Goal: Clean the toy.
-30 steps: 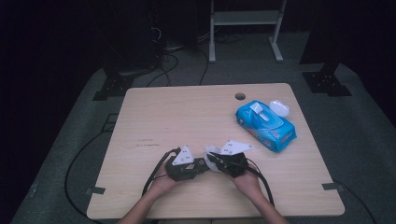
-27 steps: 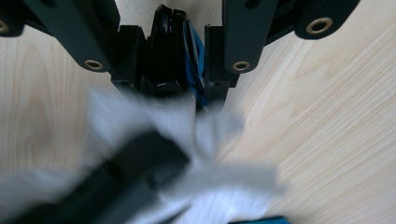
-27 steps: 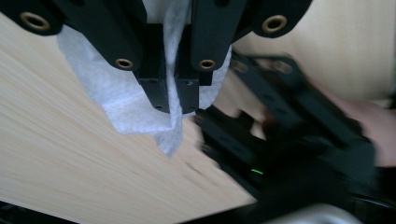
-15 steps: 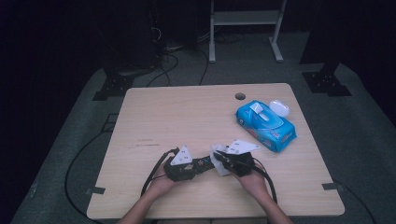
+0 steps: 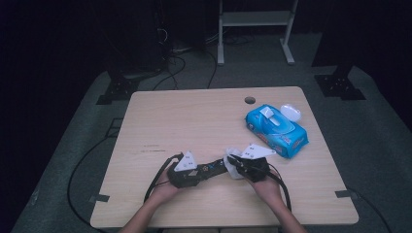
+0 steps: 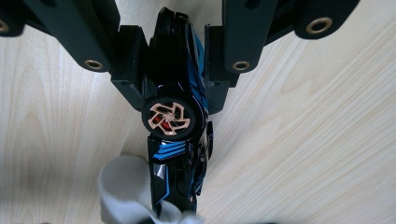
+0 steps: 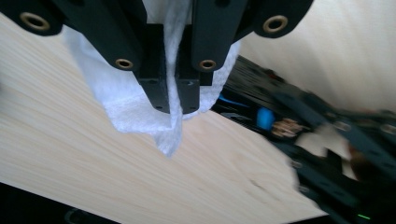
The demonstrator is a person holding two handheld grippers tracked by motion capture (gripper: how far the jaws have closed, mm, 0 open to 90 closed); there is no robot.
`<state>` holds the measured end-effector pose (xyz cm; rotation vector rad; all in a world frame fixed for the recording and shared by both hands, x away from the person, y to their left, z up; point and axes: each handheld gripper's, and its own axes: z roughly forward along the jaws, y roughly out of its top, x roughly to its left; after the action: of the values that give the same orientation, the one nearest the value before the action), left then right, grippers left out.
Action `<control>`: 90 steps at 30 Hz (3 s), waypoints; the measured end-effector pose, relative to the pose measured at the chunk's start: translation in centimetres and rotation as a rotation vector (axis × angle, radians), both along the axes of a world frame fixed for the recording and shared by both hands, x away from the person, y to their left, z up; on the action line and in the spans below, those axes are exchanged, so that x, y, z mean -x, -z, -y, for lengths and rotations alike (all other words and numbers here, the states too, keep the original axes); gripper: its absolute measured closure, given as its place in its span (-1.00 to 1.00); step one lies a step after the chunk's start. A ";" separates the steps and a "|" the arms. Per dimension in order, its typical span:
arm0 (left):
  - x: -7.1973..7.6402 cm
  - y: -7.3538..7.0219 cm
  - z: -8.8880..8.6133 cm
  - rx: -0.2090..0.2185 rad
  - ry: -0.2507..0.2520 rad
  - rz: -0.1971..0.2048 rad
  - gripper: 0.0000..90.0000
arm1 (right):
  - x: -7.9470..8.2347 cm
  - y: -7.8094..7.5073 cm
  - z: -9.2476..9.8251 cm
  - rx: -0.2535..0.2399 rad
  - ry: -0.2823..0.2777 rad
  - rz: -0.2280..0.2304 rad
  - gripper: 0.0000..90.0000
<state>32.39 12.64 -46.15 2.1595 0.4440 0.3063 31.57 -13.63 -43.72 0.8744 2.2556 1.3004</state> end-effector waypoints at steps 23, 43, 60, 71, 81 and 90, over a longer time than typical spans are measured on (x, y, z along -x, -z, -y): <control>0.4 -0.5 -1.9 -0.037 0.001 -0.039 0.49 | -0.2 0.5 -0.9 -0.056 -0.040 -0.021 0.89; -1.5 -2.3 1.4 -0.162 0.029 -0.076 0.39 | 0.1 1.0 2.3 -0.083 0.016 -0.070 0.89; -0.7 -3.8 -1.7 -0.201 0.008 -0.098 0.20 | 0.1 1.0 2.0 -0.098 0.014 -0.067 0.88; -2.4 -3.7 3.9 -0.368 0.045 -0.113 0.13 | 0.1 1.0 2.1 -0.109 0.009 -0.067 0.88; -3.0 -2.8 5.8 -0.479 0.024 -0.142 0.25 | 0.0 1.2 2.0 -0.129 0.001 -0.076 0.88; -2.9 -2.9 5.1 -0.418 0.030 -0.157 0.28 | -0.2 1.5 1.9 -0.148 -0.004 -0.111 0.88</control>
<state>35.27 7.55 -43.24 2.6087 0.4670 0.2278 31.78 -15.52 -45.27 1.0171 2.2680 1.4696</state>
